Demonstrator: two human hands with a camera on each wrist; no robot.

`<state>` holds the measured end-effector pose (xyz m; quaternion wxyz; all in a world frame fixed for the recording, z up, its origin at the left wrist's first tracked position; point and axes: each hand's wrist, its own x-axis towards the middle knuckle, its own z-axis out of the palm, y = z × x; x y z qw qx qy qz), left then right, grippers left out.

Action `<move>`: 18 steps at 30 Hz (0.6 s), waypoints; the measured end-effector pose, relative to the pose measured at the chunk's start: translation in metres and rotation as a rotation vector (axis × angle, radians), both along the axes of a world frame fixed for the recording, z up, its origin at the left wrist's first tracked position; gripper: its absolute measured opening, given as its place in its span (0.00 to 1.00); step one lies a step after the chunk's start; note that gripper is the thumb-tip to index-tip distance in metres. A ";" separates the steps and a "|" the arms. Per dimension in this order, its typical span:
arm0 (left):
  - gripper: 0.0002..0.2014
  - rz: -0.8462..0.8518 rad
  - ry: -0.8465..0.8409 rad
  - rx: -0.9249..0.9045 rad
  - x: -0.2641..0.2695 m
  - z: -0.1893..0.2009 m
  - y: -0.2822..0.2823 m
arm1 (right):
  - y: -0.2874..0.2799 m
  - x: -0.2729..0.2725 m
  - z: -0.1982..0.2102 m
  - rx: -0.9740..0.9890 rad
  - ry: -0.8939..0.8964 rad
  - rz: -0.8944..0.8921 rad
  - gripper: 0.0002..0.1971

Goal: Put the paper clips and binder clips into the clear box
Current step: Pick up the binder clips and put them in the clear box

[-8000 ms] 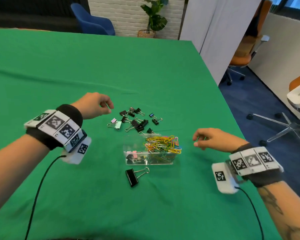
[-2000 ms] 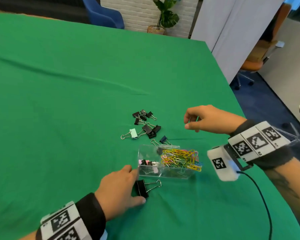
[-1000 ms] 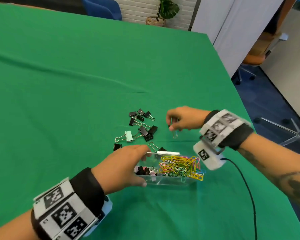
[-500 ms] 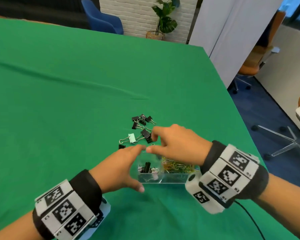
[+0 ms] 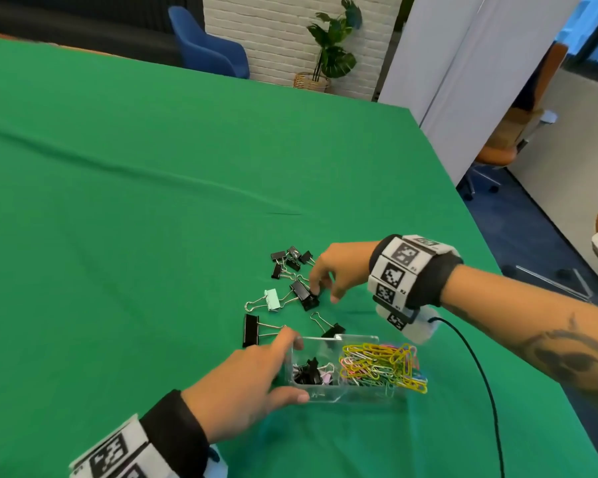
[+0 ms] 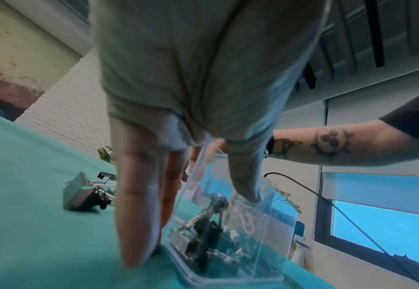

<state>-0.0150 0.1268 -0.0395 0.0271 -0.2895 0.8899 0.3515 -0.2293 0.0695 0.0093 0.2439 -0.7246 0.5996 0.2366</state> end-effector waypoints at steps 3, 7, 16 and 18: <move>0.24 -0.005 0.010 -0.014 0.001 -0.002 0.001 | -0.005 0.007 -0.008 0.053 0.014 0.014 0.17; 0.25 0.003 0.027 -0.037 0.001 -0.003 0.002 | -0.006 0.012 -0.021 -0.008 0.125 0.002 0.26; 0.26 -0.014 0.010 -0.071 0.001 0.000 0.003 | -0.015 0.012 -0.018 -0.072 0.147 -0.057 0.15; 0.26 -0.015 0.011 -0.074 0.001 0.001 0.003 | -0.013 0.004 -0.001 -0.098 0.112 -0.114 0.14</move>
